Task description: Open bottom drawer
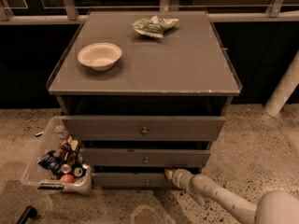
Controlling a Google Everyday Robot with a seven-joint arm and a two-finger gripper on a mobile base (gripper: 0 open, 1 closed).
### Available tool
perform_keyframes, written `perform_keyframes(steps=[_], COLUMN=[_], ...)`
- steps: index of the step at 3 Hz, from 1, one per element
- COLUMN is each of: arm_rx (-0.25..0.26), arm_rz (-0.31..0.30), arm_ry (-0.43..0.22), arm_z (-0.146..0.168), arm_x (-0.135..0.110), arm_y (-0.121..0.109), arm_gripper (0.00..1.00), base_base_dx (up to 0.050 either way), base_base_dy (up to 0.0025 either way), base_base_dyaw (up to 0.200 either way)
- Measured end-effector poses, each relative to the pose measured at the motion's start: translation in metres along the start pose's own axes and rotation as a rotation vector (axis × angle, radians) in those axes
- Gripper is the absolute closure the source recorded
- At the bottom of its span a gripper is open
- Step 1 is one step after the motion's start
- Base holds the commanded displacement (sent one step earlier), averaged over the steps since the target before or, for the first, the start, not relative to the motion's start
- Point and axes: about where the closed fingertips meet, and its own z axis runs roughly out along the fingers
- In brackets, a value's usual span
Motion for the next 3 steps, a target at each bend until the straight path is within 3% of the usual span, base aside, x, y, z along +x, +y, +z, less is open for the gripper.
perform_keyframes(steps=[1,3], arm_rx=[-0.084,-0.165], arm_rz=[0.043,0.111], arm_ry=[0.103,0.415], arm_z=[-0.007,-0.099], arm_x=[-0.007,0.059], arm_y=[0.031,-0.003], arm_gripper=[1.0,1.0], base_base_dx=[0.0,0.0], base_base_dy=[0.0,0.0], base_base_dyaw=[0.0,0.0])
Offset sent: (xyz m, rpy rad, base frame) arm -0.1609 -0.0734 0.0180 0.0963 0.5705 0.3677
